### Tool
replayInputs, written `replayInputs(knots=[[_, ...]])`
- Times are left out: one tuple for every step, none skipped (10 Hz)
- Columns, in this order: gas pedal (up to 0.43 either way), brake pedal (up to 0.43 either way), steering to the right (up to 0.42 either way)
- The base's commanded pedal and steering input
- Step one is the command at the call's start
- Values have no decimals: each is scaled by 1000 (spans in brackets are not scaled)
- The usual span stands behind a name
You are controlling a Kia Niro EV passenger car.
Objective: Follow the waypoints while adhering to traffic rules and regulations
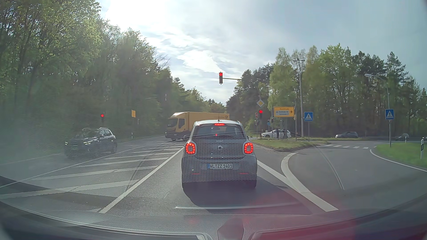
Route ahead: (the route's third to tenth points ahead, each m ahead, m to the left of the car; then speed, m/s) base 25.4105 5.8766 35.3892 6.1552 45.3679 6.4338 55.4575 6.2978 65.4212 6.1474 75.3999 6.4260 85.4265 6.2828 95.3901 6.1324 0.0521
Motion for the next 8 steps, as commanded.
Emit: replayInputs(knots=[[0, 201, -2], [0, 201, -1], [0, 201, -2], [0, 201, -2], [0, 201, -6], [0, 201, -7], [0, 201, -7], [0, 201, -6]])
